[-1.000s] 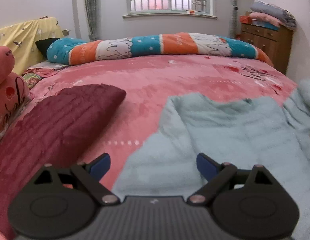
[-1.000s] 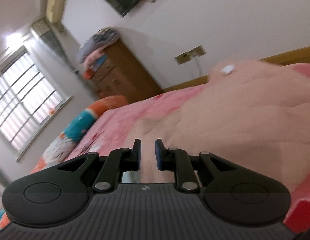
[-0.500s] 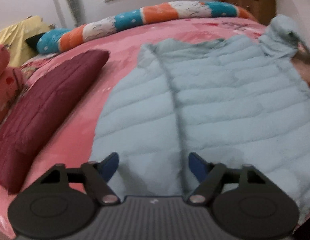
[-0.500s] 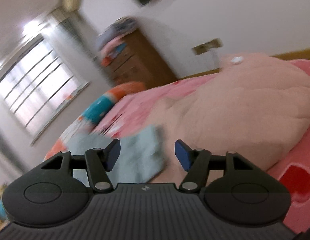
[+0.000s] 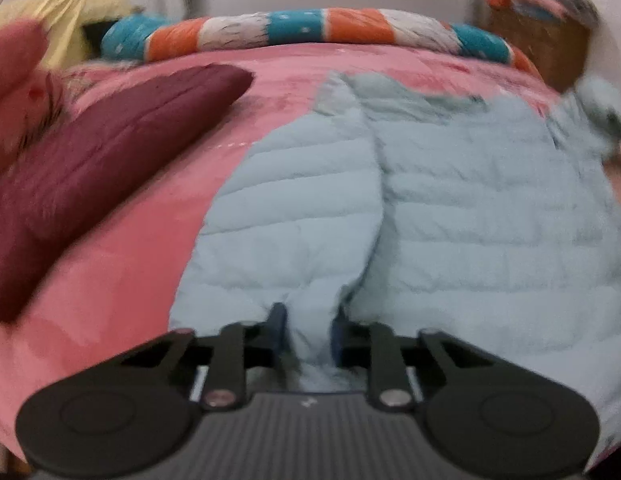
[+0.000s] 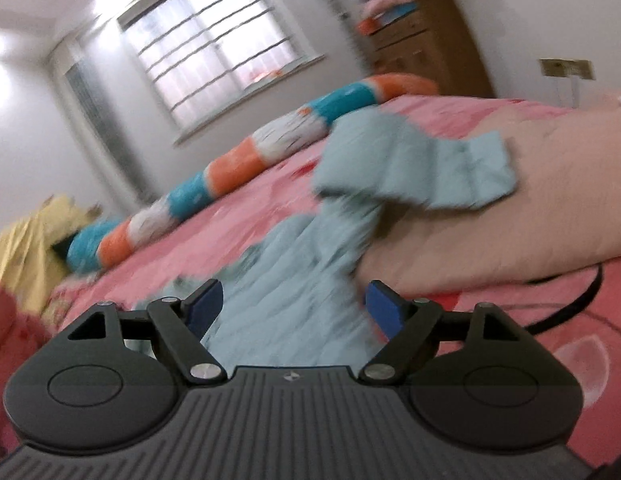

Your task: Fold large clothes

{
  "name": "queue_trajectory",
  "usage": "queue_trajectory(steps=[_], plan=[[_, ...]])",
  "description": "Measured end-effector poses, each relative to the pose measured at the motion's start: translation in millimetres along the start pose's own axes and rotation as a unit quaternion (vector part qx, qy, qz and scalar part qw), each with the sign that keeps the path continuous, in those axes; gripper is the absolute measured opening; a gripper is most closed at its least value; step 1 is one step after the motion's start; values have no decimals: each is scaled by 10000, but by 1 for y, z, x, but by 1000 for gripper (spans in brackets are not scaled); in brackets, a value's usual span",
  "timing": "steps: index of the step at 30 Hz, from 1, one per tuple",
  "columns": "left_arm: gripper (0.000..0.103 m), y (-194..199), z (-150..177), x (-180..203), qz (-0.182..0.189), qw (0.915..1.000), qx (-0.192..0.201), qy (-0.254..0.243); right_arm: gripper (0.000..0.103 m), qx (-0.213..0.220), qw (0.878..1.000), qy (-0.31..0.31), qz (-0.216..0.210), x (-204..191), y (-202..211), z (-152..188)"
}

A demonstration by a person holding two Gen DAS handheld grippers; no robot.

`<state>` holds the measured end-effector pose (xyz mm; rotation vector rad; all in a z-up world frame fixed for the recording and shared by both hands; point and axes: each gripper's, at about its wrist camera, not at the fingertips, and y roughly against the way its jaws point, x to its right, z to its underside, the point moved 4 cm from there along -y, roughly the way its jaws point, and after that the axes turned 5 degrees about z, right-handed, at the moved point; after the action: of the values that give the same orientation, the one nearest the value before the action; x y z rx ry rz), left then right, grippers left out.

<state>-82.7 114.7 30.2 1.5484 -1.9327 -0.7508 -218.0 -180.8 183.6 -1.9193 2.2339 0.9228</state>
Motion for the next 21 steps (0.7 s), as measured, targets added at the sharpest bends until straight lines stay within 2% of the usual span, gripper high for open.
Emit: queue_trajectory(steps=[5, 10, 15, 21], plan=[[8, 20, -27, -28, 274, 9960, 451, 717, 101, -310, 9976, 578, -199, -17, 7, 14], [7, 40, -72, -75, 316, 9840, 1070, 1391, 101, -519, 9951, 824, -173, -20, 1, 15], [7, 38, -109, -132, -85, 9736, 1449, 1763, 102, -728, 9930, 928, 32, -19, 0, 27], [8, 6, -134, -205, -537, 9640, 1328, 2242, 102, -929, 9890, 1139, 173, -22, -4, 37]])
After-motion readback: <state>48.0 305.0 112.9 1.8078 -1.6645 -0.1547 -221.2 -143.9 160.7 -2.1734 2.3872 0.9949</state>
